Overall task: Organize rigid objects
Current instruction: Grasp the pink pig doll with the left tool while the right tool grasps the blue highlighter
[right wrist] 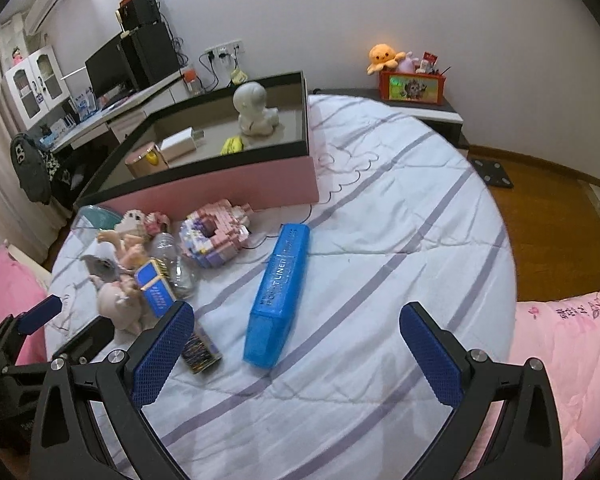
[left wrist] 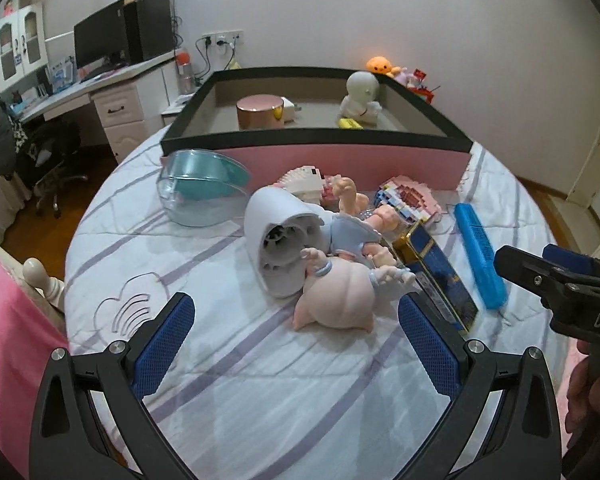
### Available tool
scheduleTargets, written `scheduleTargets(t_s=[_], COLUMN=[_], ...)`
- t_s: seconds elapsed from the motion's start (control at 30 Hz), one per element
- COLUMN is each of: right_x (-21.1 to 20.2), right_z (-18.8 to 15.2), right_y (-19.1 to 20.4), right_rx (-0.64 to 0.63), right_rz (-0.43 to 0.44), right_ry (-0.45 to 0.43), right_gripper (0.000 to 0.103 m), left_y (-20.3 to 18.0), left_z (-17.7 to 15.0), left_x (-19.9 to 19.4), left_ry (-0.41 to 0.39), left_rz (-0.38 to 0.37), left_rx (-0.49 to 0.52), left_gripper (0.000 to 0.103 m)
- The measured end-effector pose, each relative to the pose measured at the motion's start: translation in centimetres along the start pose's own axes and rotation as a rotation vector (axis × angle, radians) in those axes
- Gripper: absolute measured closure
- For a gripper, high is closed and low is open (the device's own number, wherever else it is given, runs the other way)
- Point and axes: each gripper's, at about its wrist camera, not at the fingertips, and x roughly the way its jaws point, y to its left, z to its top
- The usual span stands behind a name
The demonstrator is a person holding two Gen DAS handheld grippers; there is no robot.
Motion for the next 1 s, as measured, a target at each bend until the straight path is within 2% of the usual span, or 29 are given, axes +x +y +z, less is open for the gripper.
scheduleTargets(t_s=[0.13, 0.2, 0.27, 0.37, 0.5, 0.6, 0.67, 0.7, 0.77, 0.8, 0.83, 0.9, 0.93, 1.0], right_x=[1.5, 2.5, 3.2, 3.2, 2.5, 2.8, 3.1, 3.3, 3.5, 3.4, 3.3, 2.8, 2.6, 2.3], right_z=[0.4, 0.6, 0.5, 0.4, 0.2, 0.1, 0.3, 0.4, 0.4, 0.3, 0.2, 0.1, 0.0, -0.2], right_y=[0.0, 0.0, 0.1, 0.5, 0.5, 0.6, 0.9, 1.2, 1.7, 1.8, 1.7, 1.3, 1.0, 0.7], right_rx=[-0.014, -0.024, -0.034, -0.073, -0.086, -0.094, -0.111, -0.126, -0.16, -0.17, -0.171, -0.155, -0.145, -0.134], right_rz=[0.019, 0.018, 0.005, -0.023, -0.014, -0.026, -0.051, -0.062, -0.083, -0.087, -0.084, -0.073, -0.067, -0.057], right_ry=[0.018, 0.035, 0.042, 0.029, 0.023, 0.027, 0.024, 0.022, 0.017, 0.016, 0.016, 0.015, 0.015, 0.016], right_gripper=[0.002, 0.013, 0.024, 0.031, 0.051, 0.052, 0.052, 0.052, 0.052, 0.055, 0.059, 0.077, 0.077, 0.077], left_y=[-0.5, -0.4, 0.0, 0.2, 1.0, 1.0, 0.7, 0.7, 0.6, 0.5, 0.5, 0.7, 0.8, 1.3], left_z=[0.3, 0.5, 0.5, 0.2, -0.4, -0.2, 0.2, 0.4, 0.6, 0.5, 0.3, 0.0, -0.2, -0.7], left_x=[1.6, 2.1, 2.6, 2.2, 1.3, 1.2, 1.7, 1.8, 2.3, 2.3, 2.1, 1.8, 1.6, 1.0], left_ry=[0.016, 0.023, 0.039, 0.029, 0.025, 0.032, 0.036, 0.023, 0.032, 0.033, 0.029, 0.026, 0.029, 0.027], left_rz=[0.012, -0.001, -0.057, -0.1, -0.142, -0.133, -0.098, -0.103, -0.133, -0.152, -0.161, -0.168, -0.171, -0.184], left_rx=[-0.006, -0.011, -0.035, -0.029, -0.045, -0.029, -0.019, -0.025, -0.02, -0.016, -0.013, -0.014, -0.016, -0.025], left_gripper=[0.001, 0.007, 0.025, 0.035, 0.042, 0.04, 0.018, 0.019, 0.037, 0.043, 0.045, 0.049, 0.055, 0.055])
